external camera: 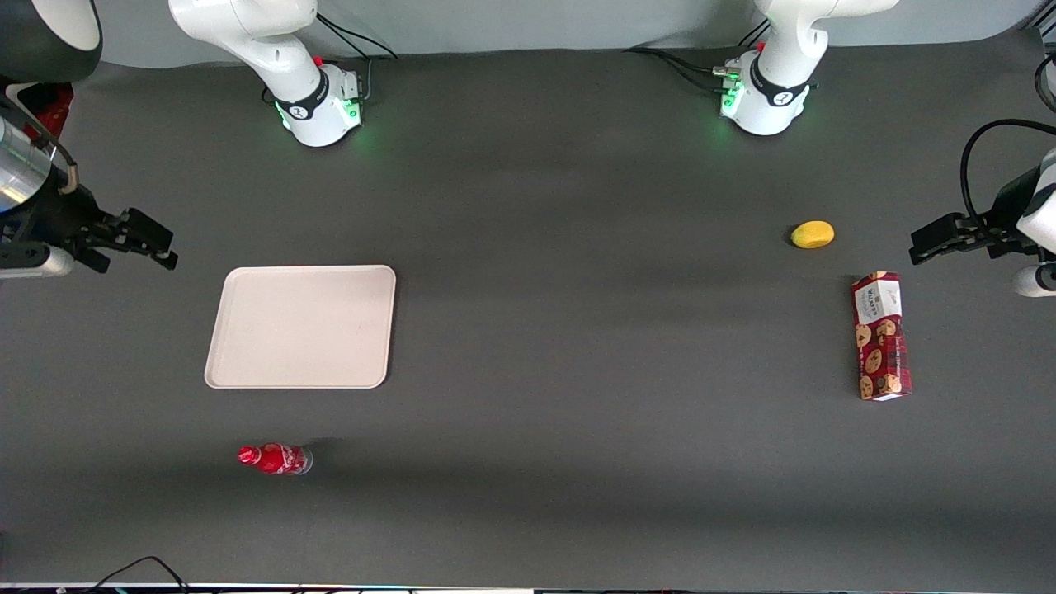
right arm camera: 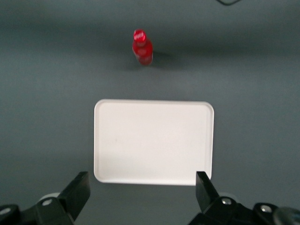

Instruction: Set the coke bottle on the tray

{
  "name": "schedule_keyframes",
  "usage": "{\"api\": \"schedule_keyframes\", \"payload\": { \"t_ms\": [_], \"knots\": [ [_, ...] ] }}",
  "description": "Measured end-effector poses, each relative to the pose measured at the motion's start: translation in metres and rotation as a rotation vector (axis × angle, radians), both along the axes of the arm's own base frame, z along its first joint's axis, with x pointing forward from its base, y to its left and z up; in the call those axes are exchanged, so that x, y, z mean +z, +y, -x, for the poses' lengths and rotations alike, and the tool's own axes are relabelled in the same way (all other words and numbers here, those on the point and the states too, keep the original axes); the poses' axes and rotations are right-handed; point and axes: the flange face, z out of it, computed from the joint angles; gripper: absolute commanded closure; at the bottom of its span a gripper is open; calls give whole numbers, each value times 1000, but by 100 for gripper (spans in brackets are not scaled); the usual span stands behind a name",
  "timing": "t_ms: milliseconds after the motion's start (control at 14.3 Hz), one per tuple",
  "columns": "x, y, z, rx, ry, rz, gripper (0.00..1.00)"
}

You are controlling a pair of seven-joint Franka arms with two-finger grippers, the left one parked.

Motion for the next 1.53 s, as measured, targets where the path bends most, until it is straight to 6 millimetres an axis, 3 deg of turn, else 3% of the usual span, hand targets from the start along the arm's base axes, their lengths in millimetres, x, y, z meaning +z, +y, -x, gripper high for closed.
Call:
{"api": "schedule_keyframes", "payload": {
  "t_ms": [209, 488, 698, 1116, 1326, 1535],
  "knots": [
    [-27, 8, -54, 9, 9, 12, 0],
    [-92, 19, -119, 24, 25, 27, 0],
    [-138, 24, -150, 77, -23, 35, 0],
    [-234, 28, -182, 143, -57, 12, 0],
    [-262, 27, -187, 165, -51, 18, 0],
    [-277, 25, -188, 164, -34, 16, 2]
  ]
}}
